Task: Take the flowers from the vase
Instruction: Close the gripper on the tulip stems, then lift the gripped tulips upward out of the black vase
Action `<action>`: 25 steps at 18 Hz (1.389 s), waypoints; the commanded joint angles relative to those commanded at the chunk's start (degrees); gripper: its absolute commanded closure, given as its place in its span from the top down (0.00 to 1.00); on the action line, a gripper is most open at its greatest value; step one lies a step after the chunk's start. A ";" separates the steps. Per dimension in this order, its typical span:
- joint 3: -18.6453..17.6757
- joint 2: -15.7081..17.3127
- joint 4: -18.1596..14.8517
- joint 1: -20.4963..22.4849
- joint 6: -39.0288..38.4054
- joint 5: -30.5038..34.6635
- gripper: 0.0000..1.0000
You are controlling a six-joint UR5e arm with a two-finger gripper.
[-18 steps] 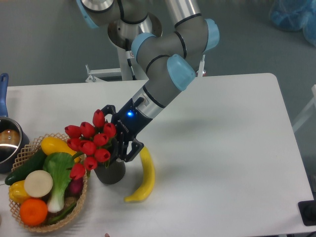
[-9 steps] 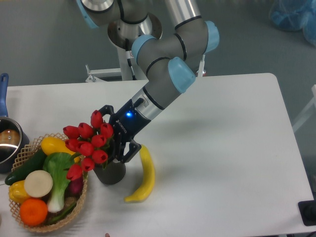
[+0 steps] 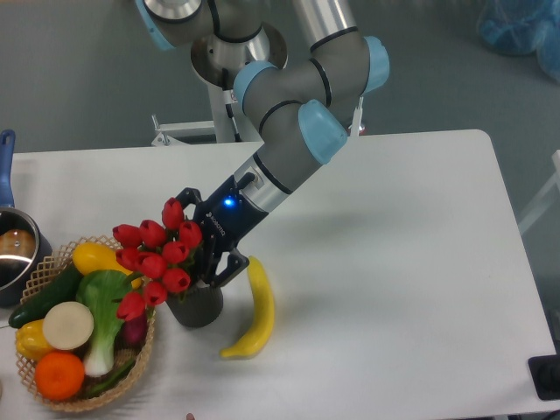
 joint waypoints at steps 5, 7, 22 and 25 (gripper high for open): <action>-0.18 0.00 0.00 0.00 0.09 0.00 0.36; -0.18 -0.09 0.00 0.17 0.09 0.00 0.36; -3.07 3.69 -0.09 4.30 -0.53 -8.34 0.38; -4.13 4.66 -0.09 5.45 -0.53 -10.71 0.39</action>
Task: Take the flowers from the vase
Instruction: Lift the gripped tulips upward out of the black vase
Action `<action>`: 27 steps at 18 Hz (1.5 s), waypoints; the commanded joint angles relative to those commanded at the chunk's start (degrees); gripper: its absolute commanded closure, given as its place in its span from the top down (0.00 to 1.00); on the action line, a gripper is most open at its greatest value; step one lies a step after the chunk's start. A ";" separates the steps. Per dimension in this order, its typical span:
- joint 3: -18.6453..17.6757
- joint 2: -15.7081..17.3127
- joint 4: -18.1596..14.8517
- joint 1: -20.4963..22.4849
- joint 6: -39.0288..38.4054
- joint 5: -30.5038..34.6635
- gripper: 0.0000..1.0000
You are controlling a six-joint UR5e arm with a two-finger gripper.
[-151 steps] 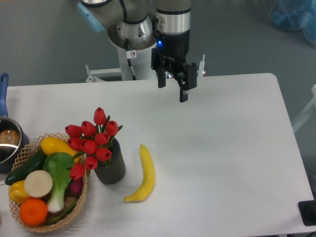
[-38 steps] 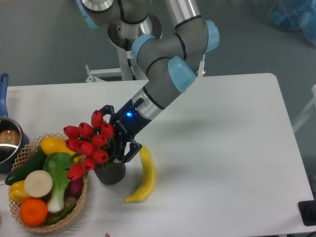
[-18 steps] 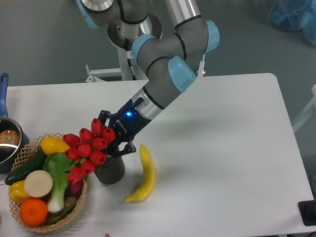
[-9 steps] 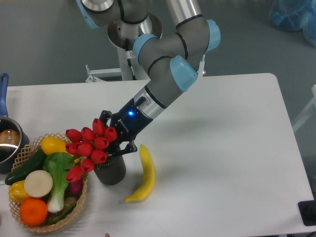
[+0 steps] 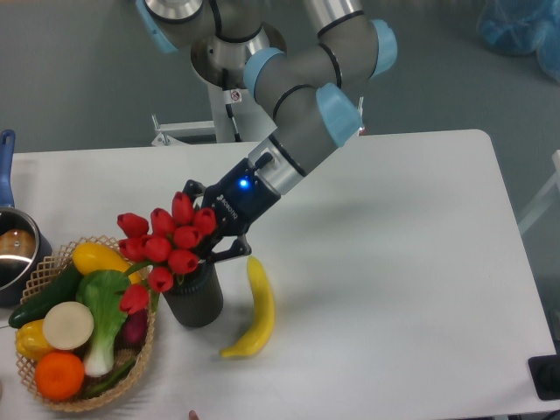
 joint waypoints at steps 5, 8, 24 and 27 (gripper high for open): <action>-0.62 1.23 -0.09 0.97 -0.26 -4.83 0.40; -0.62 1.67 -0.09 1.93 -1.31 -7.38 0.40; 0.52 3.43 -0.18 2.20 -5.36 -15.65 0.40; 0.70 3.96 -0.26 2.29 -6.59 -16.09 0.41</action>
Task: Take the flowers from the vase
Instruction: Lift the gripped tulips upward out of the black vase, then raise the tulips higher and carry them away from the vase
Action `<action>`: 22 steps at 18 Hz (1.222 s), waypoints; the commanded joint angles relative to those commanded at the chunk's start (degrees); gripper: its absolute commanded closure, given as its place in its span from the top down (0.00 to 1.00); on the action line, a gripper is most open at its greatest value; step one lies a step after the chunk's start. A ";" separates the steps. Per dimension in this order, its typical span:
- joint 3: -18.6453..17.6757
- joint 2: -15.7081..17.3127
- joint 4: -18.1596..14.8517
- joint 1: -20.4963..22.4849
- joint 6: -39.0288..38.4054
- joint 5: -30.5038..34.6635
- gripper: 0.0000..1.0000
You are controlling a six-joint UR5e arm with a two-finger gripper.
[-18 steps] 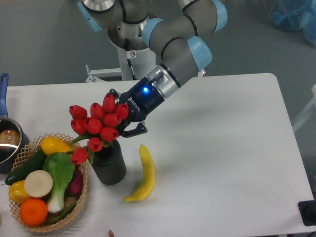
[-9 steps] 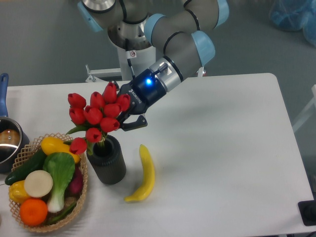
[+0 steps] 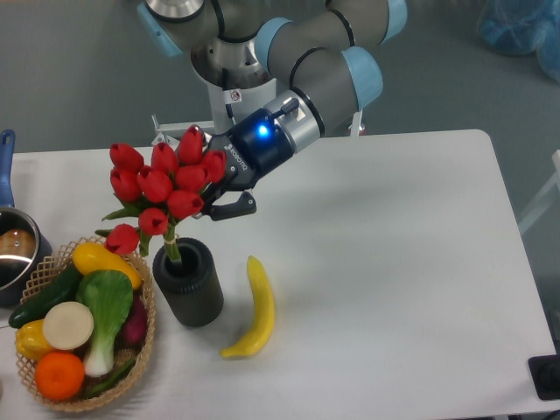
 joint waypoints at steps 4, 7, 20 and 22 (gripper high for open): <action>0.18 0.44 0.00 0.09 -0.71 -1.13 0.41; 0.26 0.44 -0.09 1.23 -1.41 -3.95 0.41; 2.29 0.26 -0.09 3.87 -6.60 -7.03 0.41; 2.29 0.35 -0.09 4.56 -6.60 -7.03 0.41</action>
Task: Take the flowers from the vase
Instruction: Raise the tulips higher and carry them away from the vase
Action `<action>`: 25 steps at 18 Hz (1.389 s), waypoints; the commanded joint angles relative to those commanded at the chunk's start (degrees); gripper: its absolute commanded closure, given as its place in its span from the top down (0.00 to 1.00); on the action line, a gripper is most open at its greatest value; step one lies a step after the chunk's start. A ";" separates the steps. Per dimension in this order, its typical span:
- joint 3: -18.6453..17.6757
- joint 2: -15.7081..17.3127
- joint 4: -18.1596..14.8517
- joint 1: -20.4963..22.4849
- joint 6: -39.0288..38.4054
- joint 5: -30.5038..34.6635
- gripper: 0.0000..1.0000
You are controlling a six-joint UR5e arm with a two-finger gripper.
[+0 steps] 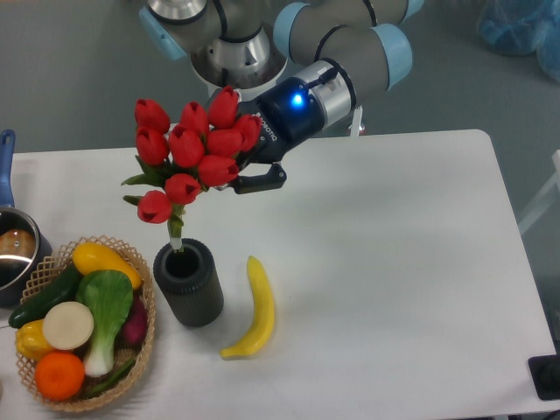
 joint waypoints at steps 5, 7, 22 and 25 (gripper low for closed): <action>1.40 -0.70 0.00 2.46 0.26 0.35 0.41; 1.93 -0.97 0.00 3.78 0.44 0.79 0.41; 1.32 -1.58 0.44 8.00 0.79 4.31 0.41; 1.23 -1.41 0.44 8.00 0.79 4.31 0.41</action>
